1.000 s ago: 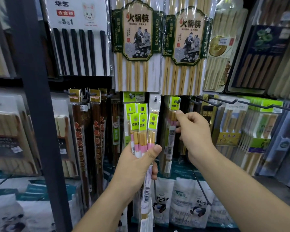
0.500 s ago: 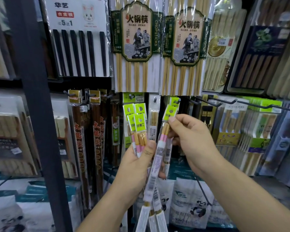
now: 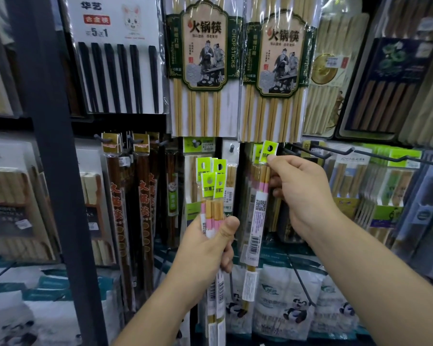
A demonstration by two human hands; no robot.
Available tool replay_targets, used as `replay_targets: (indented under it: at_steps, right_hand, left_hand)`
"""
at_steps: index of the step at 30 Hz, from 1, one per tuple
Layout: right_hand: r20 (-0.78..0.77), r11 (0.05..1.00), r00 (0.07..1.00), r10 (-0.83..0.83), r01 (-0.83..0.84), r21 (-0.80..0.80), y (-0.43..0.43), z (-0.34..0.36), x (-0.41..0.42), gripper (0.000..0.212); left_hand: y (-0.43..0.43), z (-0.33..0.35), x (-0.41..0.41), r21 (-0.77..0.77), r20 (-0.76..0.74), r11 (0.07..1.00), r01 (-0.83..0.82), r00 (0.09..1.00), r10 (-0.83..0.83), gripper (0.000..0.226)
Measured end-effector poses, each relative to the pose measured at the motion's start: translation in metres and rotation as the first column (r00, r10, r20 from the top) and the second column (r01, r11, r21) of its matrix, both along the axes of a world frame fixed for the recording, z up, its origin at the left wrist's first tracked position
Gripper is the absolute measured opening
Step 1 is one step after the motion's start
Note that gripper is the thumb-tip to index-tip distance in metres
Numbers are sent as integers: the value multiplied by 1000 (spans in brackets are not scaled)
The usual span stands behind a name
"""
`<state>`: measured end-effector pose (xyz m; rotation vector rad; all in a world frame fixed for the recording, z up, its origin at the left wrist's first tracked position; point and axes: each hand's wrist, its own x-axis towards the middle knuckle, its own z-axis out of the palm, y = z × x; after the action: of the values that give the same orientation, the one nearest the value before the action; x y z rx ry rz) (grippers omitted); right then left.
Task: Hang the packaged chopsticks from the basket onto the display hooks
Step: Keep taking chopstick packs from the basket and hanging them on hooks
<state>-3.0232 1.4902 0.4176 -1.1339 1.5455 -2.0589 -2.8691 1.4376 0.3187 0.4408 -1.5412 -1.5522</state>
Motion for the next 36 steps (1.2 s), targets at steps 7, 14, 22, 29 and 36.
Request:
replay_targets:
  at_steps: [7,14,22,29,36]
  right_hand:
    - [-18,999,1000,-12,13,46,-3,0,-2,30]
    - [-46,998,998,-43,46,52,-8,-2,-7,26]
    - [-70,982,987,-145,153,114,-28,-12,-15,35]
    - [-107,961,965,-241,252,109,-32,-27,-18,27]
    - [-211,987,974,81,-49,152,2,-38,18,25]
  left_hand:
    - [3,1,-1,111,-103,993,33,994,-22,41]
    - [7,7,2,108,-93,992,61,994,-51,33]
    - [7,8,4,75,-38,996,41,999,-38,46]
    - [4,6,4,78,-72,997,-4,997,10,41]
    - [9,10,1,32,-83,999,-3,997,6,25]
